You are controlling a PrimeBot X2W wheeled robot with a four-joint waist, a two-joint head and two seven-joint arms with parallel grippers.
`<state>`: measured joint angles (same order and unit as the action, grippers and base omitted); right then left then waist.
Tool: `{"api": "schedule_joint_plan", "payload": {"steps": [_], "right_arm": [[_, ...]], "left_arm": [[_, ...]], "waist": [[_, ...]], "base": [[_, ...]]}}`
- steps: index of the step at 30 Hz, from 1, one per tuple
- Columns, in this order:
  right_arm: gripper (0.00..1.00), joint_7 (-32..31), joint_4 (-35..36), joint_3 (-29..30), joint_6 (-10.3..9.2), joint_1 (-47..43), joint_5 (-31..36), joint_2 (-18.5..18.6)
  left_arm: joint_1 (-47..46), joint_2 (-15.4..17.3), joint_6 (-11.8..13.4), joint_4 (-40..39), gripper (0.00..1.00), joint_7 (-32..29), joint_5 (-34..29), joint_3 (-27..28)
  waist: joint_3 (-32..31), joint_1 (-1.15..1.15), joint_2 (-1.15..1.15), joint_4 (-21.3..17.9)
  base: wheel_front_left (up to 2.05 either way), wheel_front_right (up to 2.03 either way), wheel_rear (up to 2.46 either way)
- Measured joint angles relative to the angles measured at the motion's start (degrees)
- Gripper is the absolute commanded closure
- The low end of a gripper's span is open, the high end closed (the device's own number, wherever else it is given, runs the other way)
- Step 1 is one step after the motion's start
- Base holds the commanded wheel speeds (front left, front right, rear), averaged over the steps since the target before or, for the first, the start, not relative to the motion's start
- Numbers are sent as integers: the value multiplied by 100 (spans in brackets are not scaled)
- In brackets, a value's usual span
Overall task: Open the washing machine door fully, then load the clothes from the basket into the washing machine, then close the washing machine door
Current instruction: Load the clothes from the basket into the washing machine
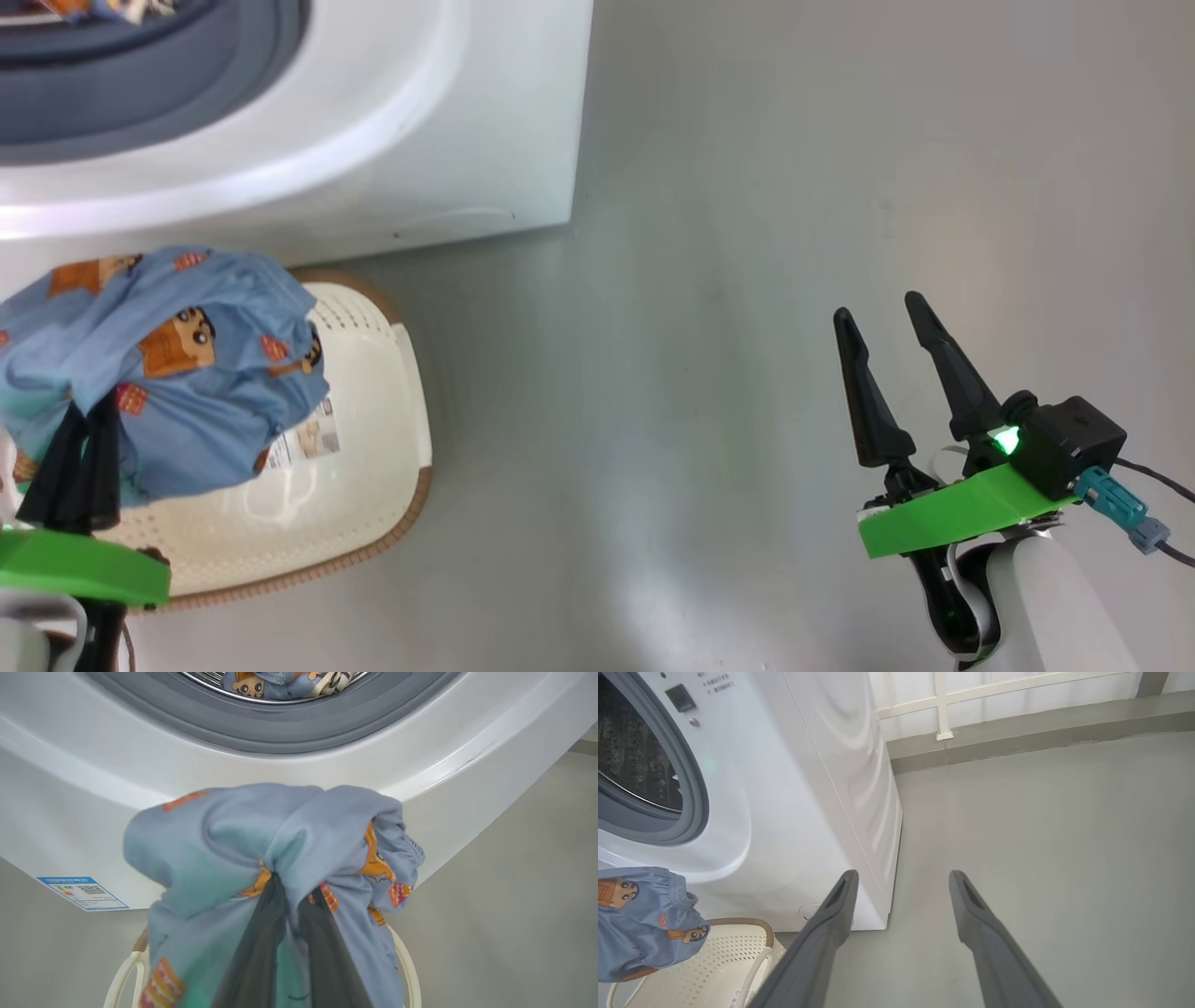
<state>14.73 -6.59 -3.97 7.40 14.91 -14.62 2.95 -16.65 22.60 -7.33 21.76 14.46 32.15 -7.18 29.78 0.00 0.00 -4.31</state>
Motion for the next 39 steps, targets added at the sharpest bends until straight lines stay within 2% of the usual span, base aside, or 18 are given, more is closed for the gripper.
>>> {"api": "schedule_joint_plan", "payload": {"steps": [21, 34, 39], "right_arm": [[0, 0, -93, 105, 0, -643, 115, -2], [0, 0, -194, 124, 0, -1049, 231, -7], [0, 0, -191, 121, 0, -1065, 255, -7]], "left_arm": [[1633, -915, 0, -1785, 100, 0, -1250, 1270], [2388, -1605, 0, -2192, 100, 0, -1894, 1874], [2543, -1745, 0, -2335, 100, 0, -1994, 1963]], "waist": [[-1472, 0, 0, 76], [-2289, 0, 0, 104], [-2467, 0, 0, 125]], "base": [[0, 0, 0], [0, 0, 0], [0, 0, 0]]}}
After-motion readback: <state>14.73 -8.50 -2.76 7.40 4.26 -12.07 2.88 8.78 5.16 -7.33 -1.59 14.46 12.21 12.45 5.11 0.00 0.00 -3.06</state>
